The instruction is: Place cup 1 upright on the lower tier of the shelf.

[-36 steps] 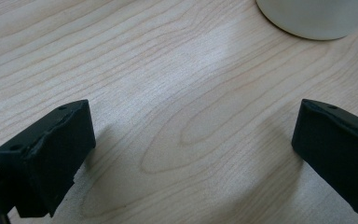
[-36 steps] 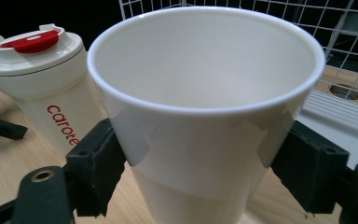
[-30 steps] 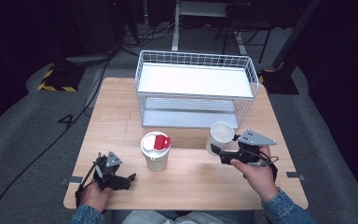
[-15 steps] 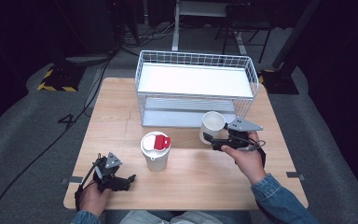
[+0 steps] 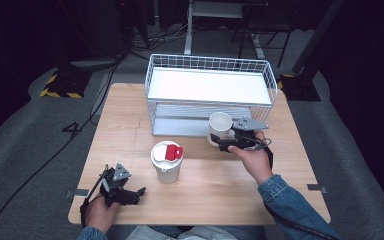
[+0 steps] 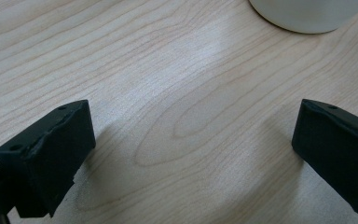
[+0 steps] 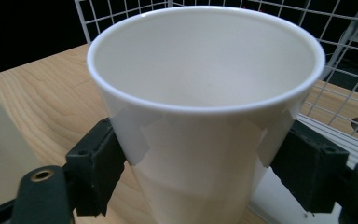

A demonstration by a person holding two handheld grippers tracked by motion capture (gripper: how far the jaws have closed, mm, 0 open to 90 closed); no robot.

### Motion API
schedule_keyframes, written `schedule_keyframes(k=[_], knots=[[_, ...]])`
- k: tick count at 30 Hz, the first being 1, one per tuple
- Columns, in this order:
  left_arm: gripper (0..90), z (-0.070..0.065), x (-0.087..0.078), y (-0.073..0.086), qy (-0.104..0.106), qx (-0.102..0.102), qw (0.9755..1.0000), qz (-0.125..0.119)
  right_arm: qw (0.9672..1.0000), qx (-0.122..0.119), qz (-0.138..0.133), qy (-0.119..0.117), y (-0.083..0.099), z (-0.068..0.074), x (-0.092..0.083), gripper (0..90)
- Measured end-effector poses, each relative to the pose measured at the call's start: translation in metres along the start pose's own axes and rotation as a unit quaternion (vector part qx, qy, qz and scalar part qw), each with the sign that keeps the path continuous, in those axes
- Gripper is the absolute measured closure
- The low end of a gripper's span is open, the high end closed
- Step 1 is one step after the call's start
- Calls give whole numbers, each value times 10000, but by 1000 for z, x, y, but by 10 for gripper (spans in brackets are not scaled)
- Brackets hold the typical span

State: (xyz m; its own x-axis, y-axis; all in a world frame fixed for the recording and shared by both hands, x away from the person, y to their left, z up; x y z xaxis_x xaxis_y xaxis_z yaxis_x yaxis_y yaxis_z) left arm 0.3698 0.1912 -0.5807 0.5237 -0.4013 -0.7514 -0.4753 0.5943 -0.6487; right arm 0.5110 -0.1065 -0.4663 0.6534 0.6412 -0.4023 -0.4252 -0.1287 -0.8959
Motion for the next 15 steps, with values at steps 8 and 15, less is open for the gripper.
schedule_keyframes(k=[8,15], knots=[[0,0,0,0,-1,2,10000,1,9999,-53,-40,104,-3,-8,24,222],[0,0,0,0,0,2,10000,2,9997,-93,-153,166,-6,-10,42,222]])
Point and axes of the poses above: each handheld gripper's, and its own axes: x roughly forward along the jaws, y roughly out of its underside, z roughly to its left, the point moved 10 cm from there along x, roughly forward along the jaws, and after that the axes turned 12 degrees about x, right-handed, at the moved point
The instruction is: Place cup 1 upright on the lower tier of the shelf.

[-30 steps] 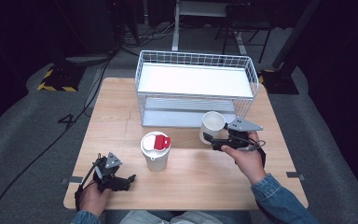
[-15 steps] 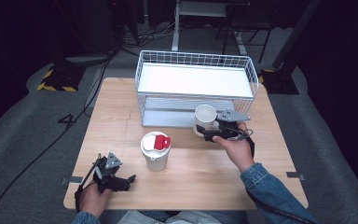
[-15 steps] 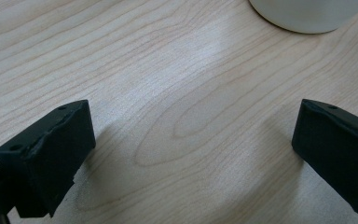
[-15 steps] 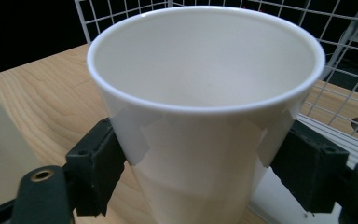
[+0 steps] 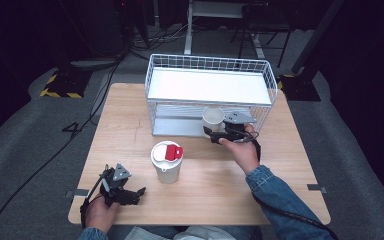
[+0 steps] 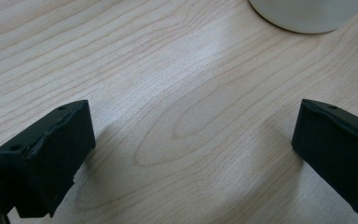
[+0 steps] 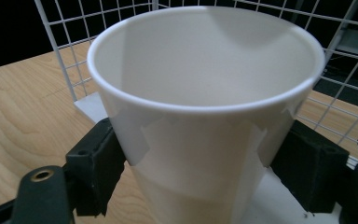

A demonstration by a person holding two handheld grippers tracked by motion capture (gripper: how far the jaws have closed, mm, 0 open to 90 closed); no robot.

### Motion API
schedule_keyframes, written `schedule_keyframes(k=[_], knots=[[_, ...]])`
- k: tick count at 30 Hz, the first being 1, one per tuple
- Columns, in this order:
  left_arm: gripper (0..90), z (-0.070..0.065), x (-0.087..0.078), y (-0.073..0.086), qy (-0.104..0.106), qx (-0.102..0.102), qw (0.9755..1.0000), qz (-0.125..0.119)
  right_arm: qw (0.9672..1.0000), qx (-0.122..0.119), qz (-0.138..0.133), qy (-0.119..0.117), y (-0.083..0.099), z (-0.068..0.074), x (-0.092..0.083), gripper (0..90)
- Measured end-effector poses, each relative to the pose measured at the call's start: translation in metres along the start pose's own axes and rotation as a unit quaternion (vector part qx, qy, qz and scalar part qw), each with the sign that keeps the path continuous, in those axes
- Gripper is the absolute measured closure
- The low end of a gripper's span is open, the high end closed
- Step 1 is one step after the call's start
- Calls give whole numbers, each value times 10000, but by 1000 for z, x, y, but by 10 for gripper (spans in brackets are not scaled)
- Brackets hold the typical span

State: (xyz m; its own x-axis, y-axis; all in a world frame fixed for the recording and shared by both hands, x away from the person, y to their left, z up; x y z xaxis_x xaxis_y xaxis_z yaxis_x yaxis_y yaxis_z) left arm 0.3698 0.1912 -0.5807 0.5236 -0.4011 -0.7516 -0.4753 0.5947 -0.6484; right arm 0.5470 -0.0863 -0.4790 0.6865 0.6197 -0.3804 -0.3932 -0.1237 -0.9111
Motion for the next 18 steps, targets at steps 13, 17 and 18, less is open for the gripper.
schedule_keyframes(k=[13,17,18], knots=[[0,0,0,0,0,18,10000,4,9995,-133,-191,212,-3,3,32,222],[0,0,0,0,-1,16,10000,4,9991,-179,-220,315,-2,0,39,221],[0,0,0,0,0,15,10000,3,9991,-155,-222,340,-2,0,41,221]])
Point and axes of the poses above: each handheld gripper's, and its own axes: x roughly forward along the jaws, y roughly out of its underside, z roughly to its left, the point moved 10 cm from there along x, roughly forward along the jaws, and after that the axes turned 12 degrees about x, right-handed, at the moved point
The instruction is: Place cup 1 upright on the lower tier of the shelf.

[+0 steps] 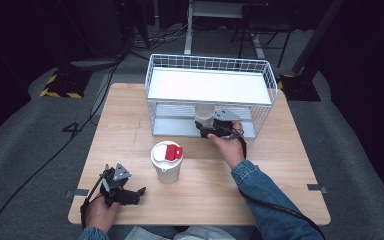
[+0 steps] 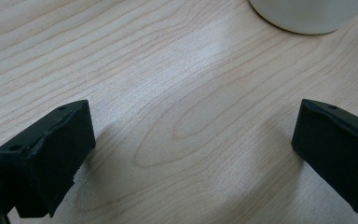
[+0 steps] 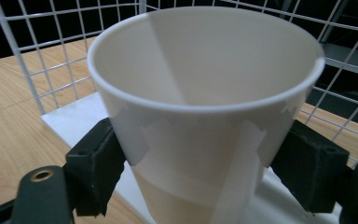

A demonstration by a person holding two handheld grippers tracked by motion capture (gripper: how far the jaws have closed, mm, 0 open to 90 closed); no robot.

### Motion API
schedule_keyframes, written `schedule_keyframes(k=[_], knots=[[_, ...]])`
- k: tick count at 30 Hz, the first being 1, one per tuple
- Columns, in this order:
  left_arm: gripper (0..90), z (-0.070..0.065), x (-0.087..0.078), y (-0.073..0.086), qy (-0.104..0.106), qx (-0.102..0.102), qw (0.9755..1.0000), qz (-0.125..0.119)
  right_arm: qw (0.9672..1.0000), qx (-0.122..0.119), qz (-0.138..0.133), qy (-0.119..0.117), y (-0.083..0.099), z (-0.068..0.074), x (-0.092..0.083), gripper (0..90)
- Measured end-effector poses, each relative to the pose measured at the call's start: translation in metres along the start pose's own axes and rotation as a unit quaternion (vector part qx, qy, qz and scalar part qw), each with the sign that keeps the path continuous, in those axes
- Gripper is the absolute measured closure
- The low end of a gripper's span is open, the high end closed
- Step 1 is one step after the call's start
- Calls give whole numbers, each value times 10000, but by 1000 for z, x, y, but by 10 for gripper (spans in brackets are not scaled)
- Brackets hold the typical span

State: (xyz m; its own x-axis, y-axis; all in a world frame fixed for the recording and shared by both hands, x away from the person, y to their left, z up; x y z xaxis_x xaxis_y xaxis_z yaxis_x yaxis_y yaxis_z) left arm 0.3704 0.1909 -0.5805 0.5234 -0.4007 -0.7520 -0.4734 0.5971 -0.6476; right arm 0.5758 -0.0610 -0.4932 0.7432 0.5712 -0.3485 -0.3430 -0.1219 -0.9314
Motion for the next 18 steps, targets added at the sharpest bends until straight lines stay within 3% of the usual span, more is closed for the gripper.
schedule_keyframes(k=[18], knots=[[0,0,0,0,0,0,10000,-1,9989,325,13,327,10,-20,16,218]])
Point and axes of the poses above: each handheld gripper's, and its own axes: x roughly forward along the jaws, y roughly out of its underside, z roughly to its left, the point moved 10 cm from there along x, roughly forward along the jaws, and after that the axes turned 12 degrees about x, right-handed, at the moved point
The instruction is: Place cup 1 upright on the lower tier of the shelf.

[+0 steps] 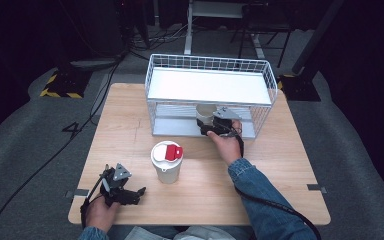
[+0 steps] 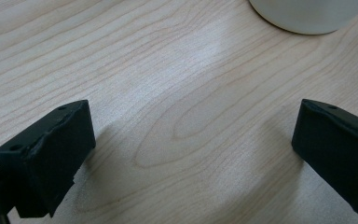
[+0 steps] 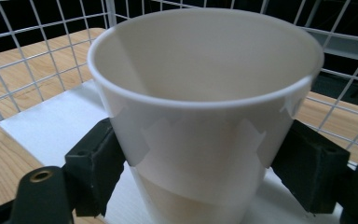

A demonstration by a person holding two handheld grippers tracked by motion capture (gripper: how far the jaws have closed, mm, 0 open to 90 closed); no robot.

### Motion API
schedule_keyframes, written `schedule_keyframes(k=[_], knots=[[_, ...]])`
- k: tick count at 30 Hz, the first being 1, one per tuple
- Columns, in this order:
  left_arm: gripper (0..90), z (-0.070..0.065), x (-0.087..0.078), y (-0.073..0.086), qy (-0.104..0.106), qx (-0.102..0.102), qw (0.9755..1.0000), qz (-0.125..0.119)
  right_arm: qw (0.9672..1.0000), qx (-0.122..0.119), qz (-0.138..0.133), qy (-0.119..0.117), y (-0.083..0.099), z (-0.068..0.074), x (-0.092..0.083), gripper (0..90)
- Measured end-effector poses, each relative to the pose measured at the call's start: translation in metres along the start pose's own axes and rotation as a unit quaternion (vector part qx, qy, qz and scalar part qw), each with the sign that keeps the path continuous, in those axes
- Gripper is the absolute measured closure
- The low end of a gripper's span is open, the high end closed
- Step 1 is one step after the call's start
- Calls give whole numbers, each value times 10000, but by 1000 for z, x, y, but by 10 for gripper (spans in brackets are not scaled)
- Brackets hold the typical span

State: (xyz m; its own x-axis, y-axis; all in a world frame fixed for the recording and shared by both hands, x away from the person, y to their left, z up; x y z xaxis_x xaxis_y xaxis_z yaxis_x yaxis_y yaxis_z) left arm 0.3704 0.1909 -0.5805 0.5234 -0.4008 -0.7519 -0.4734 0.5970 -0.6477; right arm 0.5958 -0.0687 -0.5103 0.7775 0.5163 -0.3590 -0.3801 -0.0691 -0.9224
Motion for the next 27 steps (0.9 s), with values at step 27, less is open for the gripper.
schedule_keyframes(k=[27], knots=[[0,-2,1,-1,32,27,10000,-23,9991,156,399,42,15,-6,2,157]])
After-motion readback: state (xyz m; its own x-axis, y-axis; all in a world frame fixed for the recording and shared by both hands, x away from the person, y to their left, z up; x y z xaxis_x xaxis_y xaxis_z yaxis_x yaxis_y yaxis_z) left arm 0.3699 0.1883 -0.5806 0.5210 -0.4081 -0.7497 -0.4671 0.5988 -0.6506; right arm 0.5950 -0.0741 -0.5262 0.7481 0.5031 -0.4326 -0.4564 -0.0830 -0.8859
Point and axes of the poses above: each handheld gripper's, and its own axes: x roughly forward along the jaws, y roughly out of its underside, z roughly to its left, the point moved 10 cm from there along x, roughly forward along the jaws, and after that the axes turned 12 degrees about x, right-handed, at the moved point
